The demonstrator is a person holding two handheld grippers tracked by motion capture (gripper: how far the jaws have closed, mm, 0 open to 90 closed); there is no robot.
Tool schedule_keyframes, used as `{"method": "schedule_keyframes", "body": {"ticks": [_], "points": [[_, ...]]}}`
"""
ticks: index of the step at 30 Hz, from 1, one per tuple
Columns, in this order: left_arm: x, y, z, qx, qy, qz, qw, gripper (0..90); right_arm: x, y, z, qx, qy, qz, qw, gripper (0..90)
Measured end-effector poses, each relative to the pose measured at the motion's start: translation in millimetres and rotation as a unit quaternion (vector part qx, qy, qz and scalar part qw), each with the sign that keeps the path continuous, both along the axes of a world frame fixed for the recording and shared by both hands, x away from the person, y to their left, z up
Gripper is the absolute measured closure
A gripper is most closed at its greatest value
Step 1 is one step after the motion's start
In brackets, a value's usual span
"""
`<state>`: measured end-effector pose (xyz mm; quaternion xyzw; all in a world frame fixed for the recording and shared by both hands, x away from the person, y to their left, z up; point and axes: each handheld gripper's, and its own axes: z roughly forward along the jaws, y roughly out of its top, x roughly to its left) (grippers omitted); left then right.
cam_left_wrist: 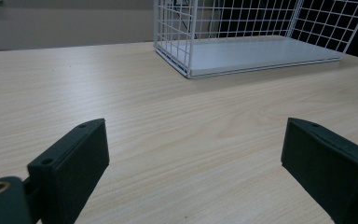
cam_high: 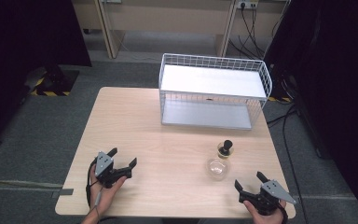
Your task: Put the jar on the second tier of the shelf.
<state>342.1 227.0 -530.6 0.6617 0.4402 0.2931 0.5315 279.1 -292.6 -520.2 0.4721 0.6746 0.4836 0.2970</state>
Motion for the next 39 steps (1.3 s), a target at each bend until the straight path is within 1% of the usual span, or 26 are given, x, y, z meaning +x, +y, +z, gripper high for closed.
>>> {"method": "schedule_keyframes", "body": {"ticks": [4,6,11,12,15,16,17,19,20,22,23,24,25,26,27,28,30,34,37,39], "points": [[0.3,-0.2,0.0,0.001,0.001,0.002,1.0000,7.2,0.0,4.6,5.0,0.000,-0.008,0.005,1.0000,3.6],[0.4,-0.5,0.1,0.002,0.002,0.003,1.0000,7.3,1.2,10.8,11.3,0.002,-0.017,0.012,0.9998,4.6],[0.1,-0.7,0.1,0.003,0.000,0.003,1.0000,7.4,8.2,23.6,24.4,-0.011,-0.032,0.028,0.9990,8.8],[0.2,-0.7,0.1,0.003,0.001,0.004,1.0000,7.4,12.9,28.7,29.6,-0.014,-0.037,0.035,0.9986,11.0],[0.3,-0.5,0.1,0.002,0.002,0.003,1.0000,7.4,20.8,36.5,36.5,-0.017,-0.044,0.044,0.9979,14.2],[0.3,-0.5,0.1,0.002,0.001,0.003,1.0000,7.4,23.7,39.0,38.4,-0.020,-0.046,0.046,0.9976,16.5],[0.3,-0.5,0.1,0.002,0.001,0.003,1.0000,7.4,23.7,39.0,38.4,-0.020,-0.046,0.046,0.9976,16.5],[0.2,-0.5,0.1,0.002,0.001,0.003,1.0000,7.4,29.3,43.1,41.3,-0.023,-0.049,0.053,0.9972,19.4],[0.0,-0.6,0.0,0.002,0.000,0.003,1.0000,7.4,35.3,45.8,42.7,-0.026,-0.048,0.056,0.9969,21.6],[0.0,-0.6,0.1,0.004,0.000,0.002,1.0000,7.4,37.5,46.3,43.0,-0.026,-0.048,0.056,0.9969,22.4],[0.0,-0.7,0.1,0.004,0.000,0.002,1.0000,7.4,43.2,48.1,43.8,-0.023,-0.047,0.057,0.9970,24.4],[0.0,-0.8,0.1,0.004,0.000,0.002,1.0000,7.4,43.2,48.1,43.8,-0.023,-0.047,0.057,0.9970,24.4],[0.1,-0.8,0.1,0.004,0.000,0.002,1.0000,7.4,47.0,50.7,44.6,-0.022,-0.047,0.061,0.9968,26.6],[0.1,-0.8,0.1,0.004,0.000,0.002,1.0000,7.4,47.0,50.7,44.6,-0.022,-0.047,0.061,0.9968,26.6],[0.1,-0.7,0.1,0.003,0.000,0.002,1.0000,7.4,50.5,53.4,45.0,-0.021,-0.047,0.066,0.9965,28.6],[0.1,-0.7,0.1,0.003,0.000,0.002,1.0000,7.4,52.4,54.8,44.8,-0.018,-0.046,0.068,0.9965,28.6],[-0.1,-0.7,0.1,0.004,-0.001,0.001,1.0000,7.4,55.8,57.1,44.2,-0.011,-0.043,0.073,0.9964,32.3],[-0.2,-0.8,0.0,0.003,-0.001,0.002,1.0000,7.4,62.3,64.0,42.3,-0.013,-0.043,0.081,0.9957,38.4],[-0.3,-0.7,0.0,0.002,-0.001,0.001,1.0000,7.5,65.2,68.1,41.2,-0.014,-0.045,0.080,0.9957,45.6],[-0.2,-0.7,0.0,0.002,-0.001,0.001,1.0000,7.4,65.9,69.4,40.5,-0.014,-0.049,0.075,0.9959,48.0]]}}
